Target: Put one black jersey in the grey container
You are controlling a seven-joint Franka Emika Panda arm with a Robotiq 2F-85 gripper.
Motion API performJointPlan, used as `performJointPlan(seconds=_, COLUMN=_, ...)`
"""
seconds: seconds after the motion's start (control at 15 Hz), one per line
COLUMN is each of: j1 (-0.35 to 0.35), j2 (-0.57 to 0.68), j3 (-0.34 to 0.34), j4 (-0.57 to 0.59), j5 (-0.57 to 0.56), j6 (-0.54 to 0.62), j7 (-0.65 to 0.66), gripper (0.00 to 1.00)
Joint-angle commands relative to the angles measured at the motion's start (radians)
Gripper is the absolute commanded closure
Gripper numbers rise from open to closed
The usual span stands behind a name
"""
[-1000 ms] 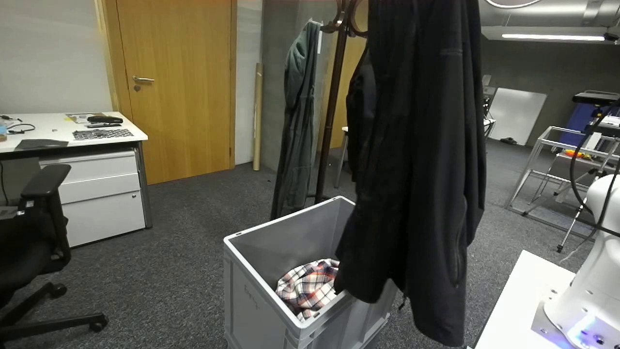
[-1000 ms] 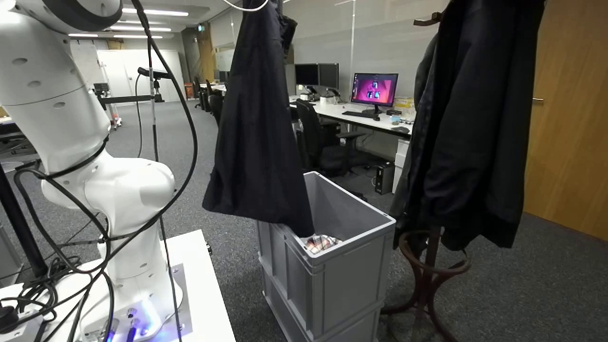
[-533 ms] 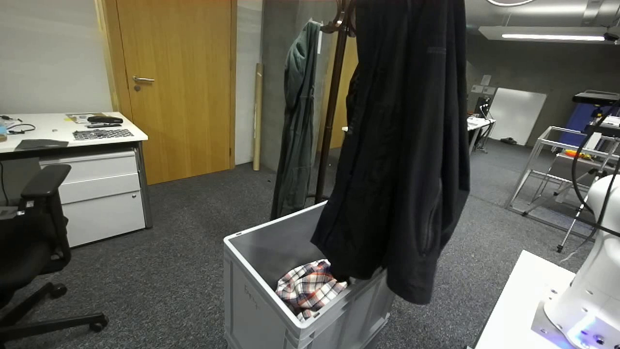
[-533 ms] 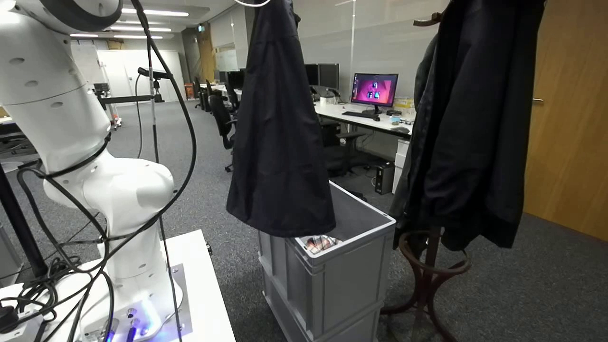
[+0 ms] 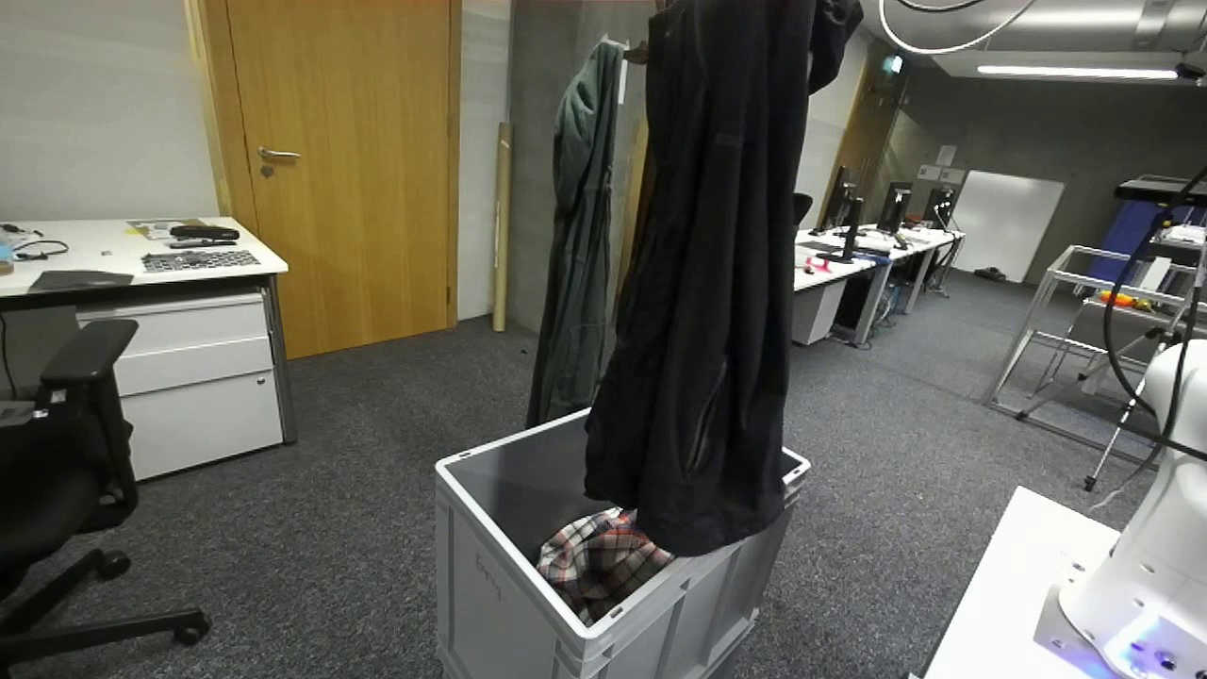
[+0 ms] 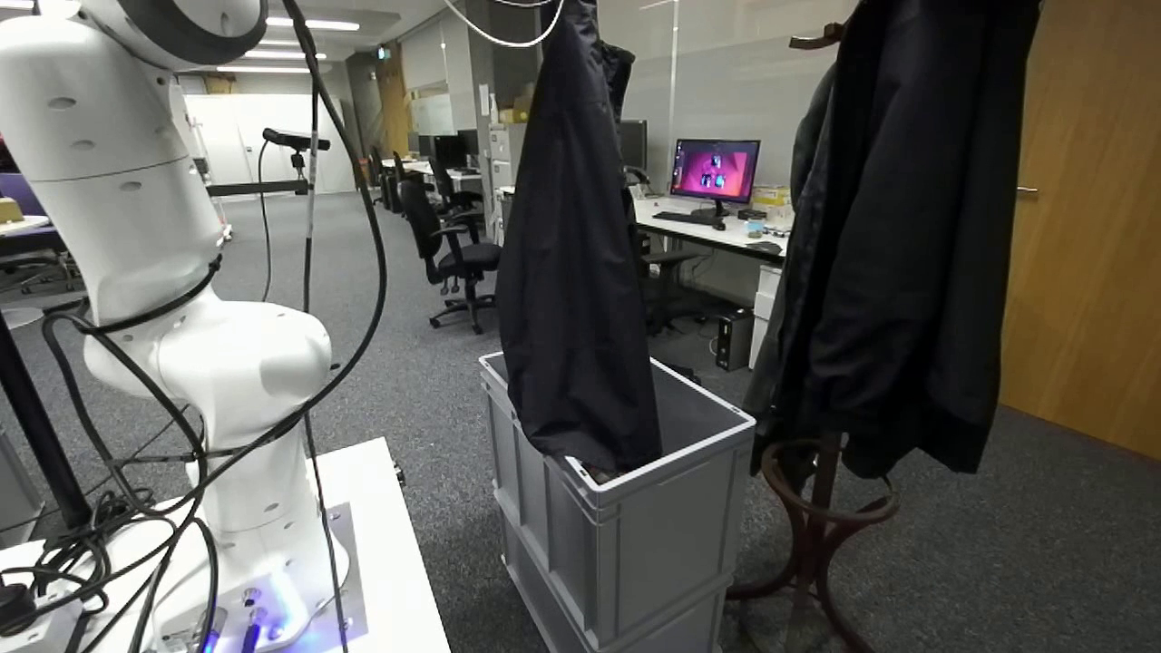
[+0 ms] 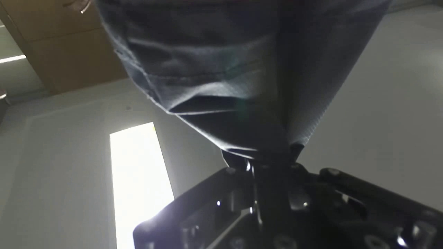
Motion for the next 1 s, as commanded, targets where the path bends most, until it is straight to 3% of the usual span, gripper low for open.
performJointPlan(seconds=0.0, j1=-0.203, j2=0.083, j3=0.106, j4=0.084, j5=-0.095, j6=-0.008, j7=0.191, gripper=1.00)
performJointPlan(seconds=0.2, j1=-0.353, j2=0.113, j3=0.211, j4=0.090, j5=-0.162, j6=-0.008, j7=0.297, gripper=1.00)
performJointPlan(seconds=0.27, j1=-0.262, j2=0.122, j3=0.135, j4=0.101, j5=-0.102, j6=-0.014, j7=0.232, gripper=1.00)
performJointPlan(seconds=0.33, j1=-0.287, j2=0.131, j3=0.149, j4=0.101, j5=-0.110, j6=-0.017, j7=0.248, gripper=1.00)
performJointPlan(seconds=0.8, j1=-0.294, j2=0.162, j3=0.134, j4=0.082, j5=-0.095, j6=-0.128, j7=0.246, gripper=1.00)
performJointPlan(seconds=0.87, j1=-0.432, j2=0.165, j3=0.248, j4=0.075, j5=-0.182, j6=-0.158, j7=0.338, gripper=1.00)
performJointPlan(seconds=0.93, j1=-0.452, j2=0.166, j3=0.264, j4=0.073, j5=-0.192, j6=-0.177, j7=0.350, gripper=1.00)
